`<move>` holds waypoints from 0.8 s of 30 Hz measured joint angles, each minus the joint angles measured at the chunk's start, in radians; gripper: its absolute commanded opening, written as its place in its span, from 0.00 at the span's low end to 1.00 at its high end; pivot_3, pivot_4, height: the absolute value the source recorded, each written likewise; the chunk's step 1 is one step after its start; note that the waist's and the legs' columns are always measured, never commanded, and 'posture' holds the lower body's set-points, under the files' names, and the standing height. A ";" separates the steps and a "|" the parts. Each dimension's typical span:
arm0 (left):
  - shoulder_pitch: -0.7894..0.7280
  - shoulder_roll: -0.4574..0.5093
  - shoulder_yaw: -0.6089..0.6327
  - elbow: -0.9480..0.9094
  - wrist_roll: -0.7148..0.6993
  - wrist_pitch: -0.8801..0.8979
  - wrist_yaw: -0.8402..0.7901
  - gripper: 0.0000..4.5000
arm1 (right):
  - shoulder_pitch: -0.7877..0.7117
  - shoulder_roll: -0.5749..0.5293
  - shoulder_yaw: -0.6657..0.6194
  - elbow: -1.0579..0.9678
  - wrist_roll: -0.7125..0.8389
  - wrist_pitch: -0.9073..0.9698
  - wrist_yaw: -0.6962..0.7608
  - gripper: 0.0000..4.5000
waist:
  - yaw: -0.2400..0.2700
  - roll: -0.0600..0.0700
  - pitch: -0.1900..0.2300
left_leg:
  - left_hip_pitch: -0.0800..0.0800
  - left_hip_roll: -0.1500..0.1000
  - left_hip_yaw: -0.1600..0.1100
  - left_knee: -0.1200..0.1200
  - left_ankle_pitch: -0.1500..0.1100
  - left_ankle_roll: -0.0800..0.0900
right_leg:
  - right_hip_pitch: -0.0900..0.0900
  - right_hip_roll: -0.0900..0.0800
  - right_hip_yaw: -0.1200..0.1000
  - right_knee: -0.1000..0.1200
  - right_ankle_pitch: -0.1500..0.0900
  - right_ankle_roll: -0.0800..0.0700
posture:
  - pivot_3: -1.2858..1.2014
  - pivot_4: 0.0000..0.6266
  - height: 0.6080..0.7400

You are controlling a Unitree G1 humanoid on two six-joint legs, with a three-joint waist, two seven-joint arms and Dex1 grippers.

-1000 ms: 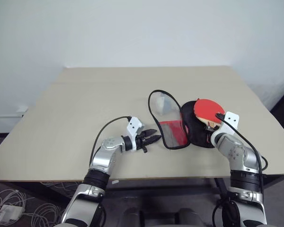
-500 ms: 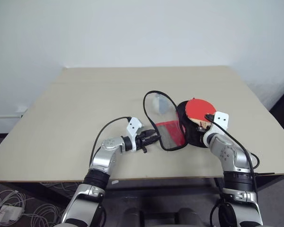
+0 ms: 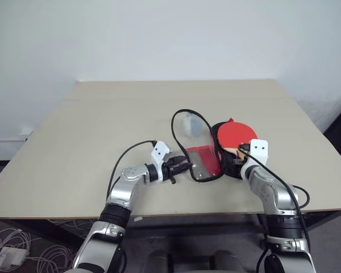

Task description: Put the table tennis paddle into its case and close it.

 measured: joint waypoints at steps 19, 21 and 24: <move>0.000 0.004 0.000 0.000 0.000 0.004 0.000 0.39 | -0.008 0.039 0.003 0.031 -0.013 -0.013 0.045 0.56 | 0.001 -0.003 -0.001 | 0.000 0.000 -0.001 0.000 0.000 0.000 | 0.001 0.000 -0.001 0.000 0.000 0.000 | 0.52 0.00 0.91; -0.001 0.003 0.000 0.000 0.000 0.004 0.000 0.39 | -0.008 0.048 -0.001 0.028 -0.010 -0.011 0.051 0.70 | 0.001 -0.003 -0.001 | 0.000 0.000 -0.001 0.000 0.000 0.000 | 0.001 0.000 -0.001 0.000 0.000 0.000 | 0.52 0.00 0.91; -0.005 0.003 0.001 0.004 -0.001 0.004 -0.001 0.39 | -0.003 0.054 -0.006 0.012 -0.006 -0.003 0.053 0.95 | 0.003 -0.003 -0.001 | 0.000 0.000 -0.001 0.001 0.000 0.000 | 0.001 0.000 -0.001 0.000 0.000 0.000 | 0.52 0.00 0.91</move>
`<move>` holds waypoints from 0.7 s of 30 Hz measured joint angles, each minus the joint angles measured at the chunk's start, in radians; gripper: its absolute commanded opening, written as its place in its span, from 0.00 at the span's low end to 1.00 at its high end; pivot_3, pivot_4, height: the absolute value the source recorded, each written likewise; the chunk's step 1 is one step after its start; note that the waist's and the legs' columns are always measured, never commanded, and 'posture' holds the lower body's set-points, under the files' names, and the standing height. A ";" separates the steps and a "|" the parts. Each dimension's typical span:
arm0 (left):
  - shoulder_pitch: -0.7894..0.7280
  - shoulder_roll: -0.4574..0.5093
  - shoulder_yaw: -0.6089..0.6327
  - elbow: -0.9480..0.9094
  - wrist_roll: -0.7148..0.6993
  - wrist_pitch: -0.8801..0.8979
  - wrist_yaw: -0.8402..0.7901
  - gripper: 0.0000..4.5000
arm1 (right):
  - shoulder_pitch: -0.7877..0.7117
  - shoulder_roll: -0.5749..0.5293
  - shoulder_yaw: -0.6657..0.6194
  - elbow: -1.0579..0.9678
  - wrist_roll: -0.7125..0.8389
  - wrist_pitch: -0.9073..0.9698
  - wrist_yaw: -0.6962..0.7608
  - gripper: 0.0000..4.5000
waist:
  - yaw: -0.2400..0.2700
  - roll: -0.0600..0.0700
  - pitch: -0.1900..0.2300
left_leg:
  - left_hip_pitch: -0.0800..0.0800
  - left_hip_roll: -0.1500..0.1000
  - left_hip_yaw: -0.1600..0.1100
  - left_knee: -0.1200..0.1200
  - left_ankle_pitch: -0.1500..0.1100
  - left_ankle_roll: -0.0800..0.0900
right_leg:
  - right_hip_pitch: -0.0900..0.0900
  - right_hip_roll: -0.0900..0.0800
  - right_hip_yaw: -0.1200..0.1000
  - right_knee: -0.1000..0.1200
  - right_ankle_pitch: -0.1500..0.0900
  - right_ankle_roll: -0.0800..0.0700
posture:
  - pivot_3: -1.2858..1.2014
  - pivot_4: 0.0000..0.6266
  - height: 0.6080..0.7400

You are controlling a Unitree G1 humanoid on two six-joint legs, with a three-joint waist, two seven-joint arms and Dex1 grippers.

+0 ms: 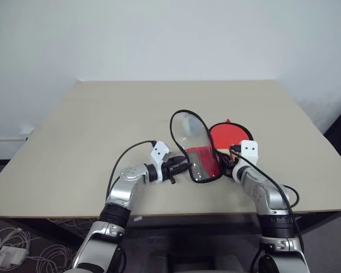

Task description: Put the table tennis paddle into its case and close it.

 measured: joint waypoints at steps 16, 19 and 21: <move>-0.103 -0.126 0.039 0.047 -0.079 -0.016 -0.049 0.39 | 0.081 -0.053 -0.277 -0.404 0.155 -0.215 0.050 0.99 | 0.006 -0.001 0.002 | -0.001 -0.001 0.000 0.001 0.000 0.000 | 0.000 -0.001 -0.001 -0.001 0.000 0.000 | 0.52 0.00 0.91; -0.160 -0.197 0.027 0.090 -0.080 -0.009 -0.055 0.39 | 0.071 -0.054 -0.309 -0.373 0.158 -0.259 0.028 0.99 | 0.006 -0.002 0.002 | -0.001 -0.001 0.000 0.001 0.000 0.000 | 0.000 -0.001 -0.001 -0.001 0.000 0.000 | 0.52 0.00 0.91; -0.204 -0.255 0.014 0.132 -0.077 0.004 -0.049 0.39 | 0.066 -0.052 -0.329 -0.342 0.158 -0.283 0.004 0.99 | 0.006 -0.002 0.002 | -0.001 -0.001 -0.001 0.001 0.000 0.000 | 0.001 -0.001 -0.001 -0.002 0.000 0.000 | 0.52 0.00 0.91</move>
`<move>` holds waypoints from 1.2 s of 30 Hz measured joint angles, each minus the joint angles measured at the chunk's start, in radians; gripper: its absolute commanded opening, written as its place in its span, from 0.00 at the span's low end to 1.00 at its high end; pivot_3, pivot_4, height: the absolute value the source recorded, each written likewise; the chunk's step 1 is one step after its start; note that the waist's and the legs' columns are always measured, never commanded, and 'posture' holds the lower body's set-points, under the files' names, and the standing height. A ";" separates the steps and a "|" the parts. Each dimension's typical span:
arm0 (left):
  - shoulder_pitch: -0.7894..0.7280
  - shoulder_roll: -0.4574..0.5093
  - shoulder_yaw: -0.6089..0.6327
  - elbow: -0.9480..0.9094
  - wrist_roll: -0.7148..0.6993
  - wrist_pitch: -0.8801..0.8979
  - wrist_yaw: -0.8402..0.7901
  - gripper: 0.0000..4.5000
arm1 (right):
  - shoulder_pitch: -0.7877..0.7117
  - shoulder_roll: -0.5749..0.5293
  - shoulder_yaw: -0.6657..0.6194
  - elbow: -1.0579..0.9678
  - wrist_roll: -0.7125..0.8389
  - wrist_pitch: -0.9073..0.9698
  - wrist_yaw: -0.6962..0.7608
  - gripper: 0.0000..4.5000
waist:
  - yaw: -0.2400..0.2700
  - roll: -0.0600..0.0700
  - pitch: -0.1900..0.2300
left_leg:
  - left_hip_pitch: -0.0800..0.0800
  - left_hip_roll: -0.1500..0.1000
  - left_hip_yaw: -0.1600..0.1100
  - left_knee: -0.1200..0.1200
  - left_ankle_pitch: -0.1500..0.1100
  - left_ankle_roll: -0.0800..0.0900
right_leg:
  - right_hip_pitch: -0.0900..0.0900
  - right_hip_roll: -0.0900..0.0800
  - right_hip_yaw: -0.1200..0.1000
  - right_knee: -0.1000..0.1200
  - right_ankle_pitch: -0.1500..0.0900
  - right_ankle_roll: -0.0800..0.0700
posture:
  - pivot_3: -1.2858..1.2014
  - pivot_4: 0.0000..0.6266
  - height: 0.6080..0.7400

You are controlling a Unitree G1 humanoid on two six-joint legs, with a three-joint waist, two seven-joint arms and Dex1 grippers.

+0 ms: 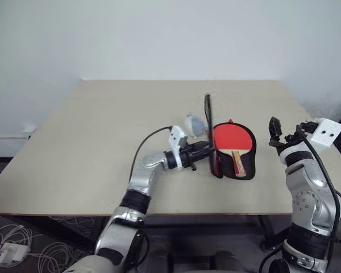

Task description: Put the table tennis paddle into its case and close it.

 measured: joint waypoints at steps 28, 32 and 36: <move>-0.173 -0.109 0.090 0.163 -0.027 0.655 0.278 0.39 | 0.053 0.030 0.000 0.141 -0.009 -0.128 -0.106 0.99 | -0.004 0.001 0.003 | 0.000 -0.001 -0.002 -0.001 0.001 0.001 | -0.001 0.001 0.001 0.000 0.000 0.000 | 0.52 0.00 0.91; -0.220 -0.130 0.131 0.244 -0.036 0.678 0.329 0.39 | 0.058 0.028 0.003 0.141 -0.009 -0.128 -0.111 0.99 | -0.005 0.001 0.003 | 0.000 -0.001 -0.002 -0.002 0.001 0.001 | -0.001 0.001 0.002 0.000 0.000 0.000 | 0.52 0.00 0.91; -0.240 -0.131 0.189 0.308 -0.066 0.695 0.367 0.39 | 0.073 0.026 -0.004 0.141 -0.009 -0.128 -0.114 0.99 | -0.004 0.000 0.003 | 0.000 -0.001 -0.003 -0.002 0.001 0.001 | -0.001 0.001 0.001 0.000 0.000 0.000 | 0.52 0.00 0.91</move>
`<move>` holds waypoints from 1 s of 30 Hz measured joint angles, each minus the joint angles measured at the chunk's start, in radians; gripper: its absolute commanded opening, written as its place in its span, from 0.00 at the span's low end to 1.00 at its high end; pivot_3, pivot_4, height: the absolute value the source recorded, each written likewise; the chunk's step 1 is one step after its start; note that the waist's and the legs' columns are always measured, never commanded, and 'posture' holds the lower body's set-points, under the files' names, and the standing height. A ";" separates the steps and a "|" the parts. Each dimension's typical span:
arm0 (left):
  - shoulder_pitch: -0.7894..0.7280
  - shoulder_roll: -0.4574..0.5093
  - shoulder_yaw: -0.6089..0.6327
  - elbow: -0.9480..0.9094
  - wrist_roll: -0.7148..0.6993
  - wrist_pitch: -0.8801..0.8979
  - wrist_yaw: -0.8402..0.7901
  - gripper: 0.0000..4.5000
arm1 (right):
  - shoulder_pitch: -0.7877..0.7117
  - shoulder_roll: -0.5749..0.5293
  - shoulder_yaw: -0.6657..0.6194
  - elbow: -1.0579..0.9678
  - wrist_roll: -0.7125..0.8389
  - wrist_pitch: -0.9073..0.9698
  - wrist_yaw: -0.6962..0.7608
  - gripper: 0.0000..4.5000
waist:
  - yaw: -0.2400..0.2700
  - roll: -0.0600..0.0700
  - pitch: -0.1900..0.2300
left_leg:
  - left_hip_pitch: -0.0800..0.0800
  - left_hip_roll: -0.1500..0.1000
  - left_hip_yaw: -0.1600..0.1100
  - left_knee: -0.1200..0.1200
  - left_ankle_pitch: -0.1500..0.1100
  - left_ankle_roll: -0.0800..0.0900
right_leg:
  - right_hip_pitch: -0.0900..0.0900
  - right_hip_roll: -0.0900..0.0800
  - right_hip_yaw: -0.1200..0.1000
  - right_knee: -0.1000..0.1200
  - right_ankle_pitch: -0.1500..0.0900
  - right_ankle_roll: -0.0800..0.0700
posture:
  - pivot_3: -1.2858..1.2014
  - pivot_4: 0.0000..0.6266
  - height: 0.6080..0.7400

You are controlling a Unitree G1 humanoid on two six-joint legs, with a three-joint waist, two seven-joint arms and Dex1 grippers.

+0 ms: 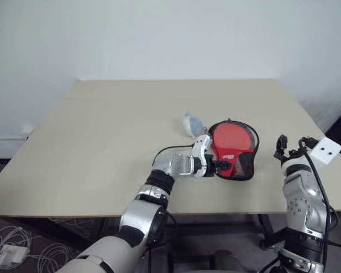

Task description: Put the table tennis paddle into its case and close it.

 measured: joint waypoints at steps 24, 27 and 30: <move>-0.076 0.004 0.184 0.133 -0.043 0.102 0.104 0.39 | 0.237 -0.263 0.245 -0.190 0.069 0.125 0.398 0.99 | 0.001 -0.004 0.003 | -0.001 -0.001 -0.002 0.000 0.000 0.000 | 0.000 -0.001 -0.001 0.000 0.000 0.000 | 0.52 0.00 0.91; -0.082 -0.002 0.196 0.152 -0.046 0.088 0.116 0.39 | 0.255 -0.278 0.239 -0.201 0.071 0.131 0.421 0.99 | 0.002 -0.005 0.003 | -0.001 -0.001 -0.002 0.000 0.000 0.000 | 0.000 -0.001 -0.002 0.000 0.000 0.000 | 0.52 0.00 0.91; -0.092 -0.005 0.221 0.186 -0.064 0.077 0.130 0.39 | 0.253 -0.278 0.214 -0.201 0.071 0.132 0.410 0.99 | 0.003 -0.005 0.003 | -0.001 -0.001 -0.002 0.001 0.000 0.000 | 0.001 -0.001 -0.002 -0.001 0.000 0.000 | 0.52 0.00 0.91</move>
